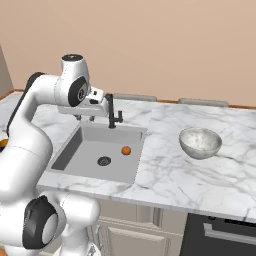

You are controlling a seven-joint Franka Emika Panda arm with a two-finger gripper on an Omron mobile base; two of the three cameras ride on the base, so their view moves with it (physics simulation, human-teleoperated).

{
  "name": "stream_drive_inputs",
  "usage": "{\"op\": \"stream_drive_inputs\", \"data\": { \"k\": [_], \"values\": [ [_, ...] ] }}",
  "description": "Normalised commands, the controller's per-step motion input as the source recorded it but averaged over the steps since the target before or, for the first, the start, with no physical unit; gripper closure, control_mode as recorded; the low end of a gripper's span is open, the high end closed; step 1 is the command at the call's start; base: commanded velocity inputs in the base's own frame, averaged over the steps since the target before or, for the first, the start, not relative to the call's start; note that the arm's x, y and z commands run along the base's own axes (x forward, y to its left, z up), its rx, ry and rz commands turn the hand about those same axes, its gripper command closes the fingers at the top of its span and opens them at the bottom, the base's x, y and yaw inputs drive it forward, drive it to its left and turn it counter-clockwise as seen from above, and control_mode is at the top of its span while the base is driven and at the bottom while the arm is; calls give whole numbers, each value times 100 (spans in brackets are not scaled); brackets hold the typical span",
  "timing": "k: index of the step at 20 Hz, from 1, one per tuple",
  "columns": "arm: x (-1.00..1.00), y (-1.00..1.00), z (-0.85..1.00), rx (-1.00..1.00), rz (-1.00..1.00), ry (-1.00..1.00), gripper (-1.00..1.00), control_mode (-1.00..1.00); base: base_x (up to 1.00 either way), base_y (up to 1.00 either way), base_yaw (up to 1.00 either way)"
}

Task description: Clear the mugs and bowl far away from the sink.

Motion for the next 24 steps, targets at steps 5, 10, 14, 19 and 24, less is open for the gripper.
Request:
{"op": "stream_drive_inputs", "data": {
  "k": [5,10,14,19,24],
  "values": [
    [0,-1,0,-3,0,0,-100,-100,0,0,0],
    [-6,9,-4,-1,0,0,-100,-100,0,0,0],
    [-36,44,-21,9,1,5,-100,-100,0,0,0],
    [-9,90,-30,16,0,5,-100,-100,0,0,0],
    [-7,100,-58,20,-1,0,-100,-100,0,0,0]
  ]
}}
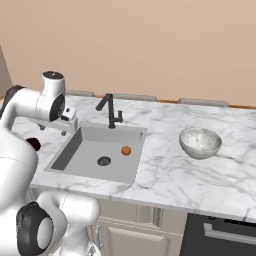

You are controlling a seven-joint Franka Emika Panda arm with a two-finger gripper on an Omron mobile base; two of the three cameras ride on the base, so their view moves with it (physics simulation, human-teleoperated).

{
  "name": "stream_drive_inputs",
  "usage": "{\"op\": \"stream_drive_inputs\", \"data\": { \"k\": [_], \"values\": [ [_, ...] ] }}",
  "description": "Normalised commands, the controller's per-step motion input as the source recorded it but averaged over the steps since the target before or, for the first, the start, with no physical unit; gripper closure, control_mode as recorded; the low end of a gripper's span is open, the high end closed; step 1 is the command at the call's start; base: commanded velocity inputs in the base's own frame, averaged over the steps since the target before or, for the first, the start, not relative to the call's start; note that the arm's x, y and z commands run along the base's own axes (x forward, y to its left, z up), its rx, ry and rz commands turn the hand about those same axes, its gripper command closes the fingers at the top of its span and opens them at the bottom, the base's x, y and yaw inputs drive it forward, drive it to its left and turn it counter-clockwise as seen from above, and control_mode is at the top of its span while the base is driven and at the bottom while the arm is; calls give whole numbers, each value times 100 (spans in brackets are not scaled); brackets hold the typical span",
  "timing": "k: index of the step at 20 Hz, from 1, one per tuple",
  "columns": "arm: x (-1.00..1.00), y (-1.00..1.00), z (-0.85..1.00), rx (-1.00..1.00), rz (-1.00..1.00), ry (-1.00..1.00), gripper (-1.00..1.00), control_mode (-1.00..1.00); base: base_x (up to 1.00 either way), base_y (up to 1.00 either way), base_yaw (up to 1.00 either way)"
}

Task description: Clear the mugs and bowl far away from the sink.

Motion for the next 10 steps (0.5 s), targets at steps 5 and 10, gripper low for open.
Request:
{"op": "stream_drive_inputs", "data": {
  "k": [5,10],
  "values": [
    [0,100,-68,14,0,0,-100,-100,0,0,0],
    [0,100,-39,1,0,-1,-100,-100,0,0,0]
  ]
}}
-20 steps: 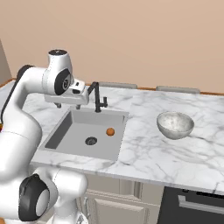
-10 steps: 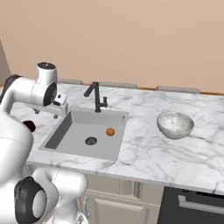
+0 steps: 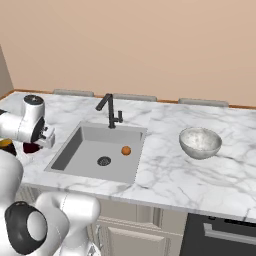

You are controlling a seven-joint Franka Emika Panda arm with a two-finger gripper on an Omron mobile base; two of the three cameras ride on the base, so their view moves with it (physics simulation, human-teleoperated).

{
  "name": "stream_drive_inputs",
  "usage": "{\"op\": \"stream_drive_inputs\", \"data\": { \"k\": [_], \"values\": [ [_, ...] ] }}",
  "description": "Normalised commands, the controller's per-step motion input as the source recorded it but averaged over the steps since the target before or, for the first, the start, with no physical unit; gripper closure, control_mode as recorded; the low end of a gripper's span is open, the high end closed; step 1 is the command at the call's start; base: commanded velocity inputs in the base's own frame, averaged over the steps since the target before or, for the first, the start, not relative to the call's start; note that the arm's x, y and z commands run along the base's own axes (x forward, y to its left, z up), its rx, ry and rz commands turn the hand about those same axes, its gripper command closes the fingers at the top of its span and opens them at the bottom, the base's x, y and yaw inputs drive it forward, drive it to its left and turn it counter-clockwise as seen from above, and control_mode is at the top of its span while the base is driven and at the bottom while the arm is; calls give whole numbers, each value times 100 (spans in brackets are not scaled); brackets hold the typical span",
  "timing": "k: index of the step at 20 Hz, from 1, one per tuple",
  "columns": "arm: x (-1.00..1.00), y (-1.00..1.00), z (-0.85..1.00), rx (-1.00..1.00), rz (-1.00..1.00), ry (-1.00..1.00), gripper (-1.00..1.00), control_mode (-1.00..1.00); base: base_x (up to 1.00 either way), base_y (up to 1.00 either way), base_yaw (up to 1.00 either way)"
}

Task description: Clear the mugs and bowl far away from the sink.

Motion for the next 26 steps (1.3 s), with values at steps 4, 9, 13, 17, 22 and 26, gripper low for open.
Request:
{"op": "stream_drive_inputs", "data": {
  "k": [4,9,13,17,22,26],
  "values": [
    [1,91,-25,-7,0,0,-100,-100,0,0,0],
    [25,50,-39,-1,0,1,-100,-100,0,0,0],
    [53,5,-34,0,0,0,-100,-100,0,0,0],
    [51,1,-22,-1,0,0,-100,-100,0,0,0],
    [38,36,-9,-7,0,0,-100,-100,0,0,0],
    [28,58,-9,-10,0,0,-100,-100,0,0,0]
  ]
}}
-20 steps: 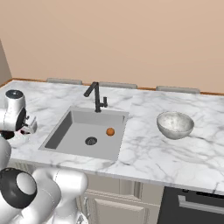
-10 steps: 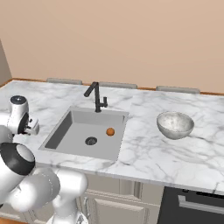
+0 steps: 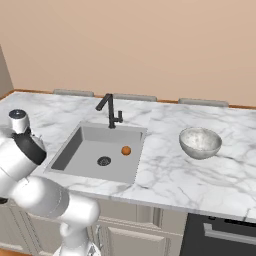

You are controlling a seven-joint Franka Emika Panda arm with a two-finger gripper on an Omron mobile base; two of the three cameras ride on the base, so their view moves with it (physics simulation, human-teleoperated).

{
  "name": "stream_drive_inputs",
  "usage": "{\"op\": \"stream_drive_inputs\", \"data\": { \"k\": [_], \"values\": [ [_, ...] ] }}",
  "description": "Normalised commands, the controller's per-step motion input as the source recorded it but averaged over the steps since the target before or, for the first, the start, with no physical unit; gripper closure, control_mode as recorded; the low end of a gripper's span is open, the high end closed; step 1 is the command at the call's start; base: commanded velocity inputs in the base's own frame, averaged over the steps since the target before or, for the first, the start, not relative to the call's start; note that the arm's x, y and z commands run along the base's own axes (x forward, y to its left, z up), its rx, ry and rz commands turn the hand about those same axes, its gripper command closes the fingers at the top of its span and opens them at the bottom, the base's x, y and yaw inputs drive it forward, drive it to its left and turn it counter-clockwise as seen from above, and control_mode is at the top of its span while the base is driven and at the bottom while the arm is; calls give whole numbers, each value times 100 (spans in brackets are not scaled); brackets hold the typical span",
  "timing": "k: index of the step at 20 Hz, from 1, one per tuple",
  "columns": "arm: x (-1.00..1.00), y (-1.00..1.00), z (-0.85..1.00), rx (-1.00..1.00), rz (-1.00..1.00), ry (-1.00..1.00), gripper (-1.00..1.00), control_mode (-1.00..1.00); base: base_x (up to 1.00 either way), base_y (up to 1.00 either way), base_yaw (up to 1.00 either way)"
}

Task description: Clear the mugs and bowl far away from the sink.

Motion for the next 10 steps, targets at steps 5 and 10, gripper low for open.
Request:
{"op": "stream_drive_inputs", "data": {
  "k": [5,10],
  "values": [
    [18,24,-10,-11,-7,0,-100,-100,0,0,0],
    [15,0,-16,-6,-9,0,-100,-100,0,0,0]
  ]
}}
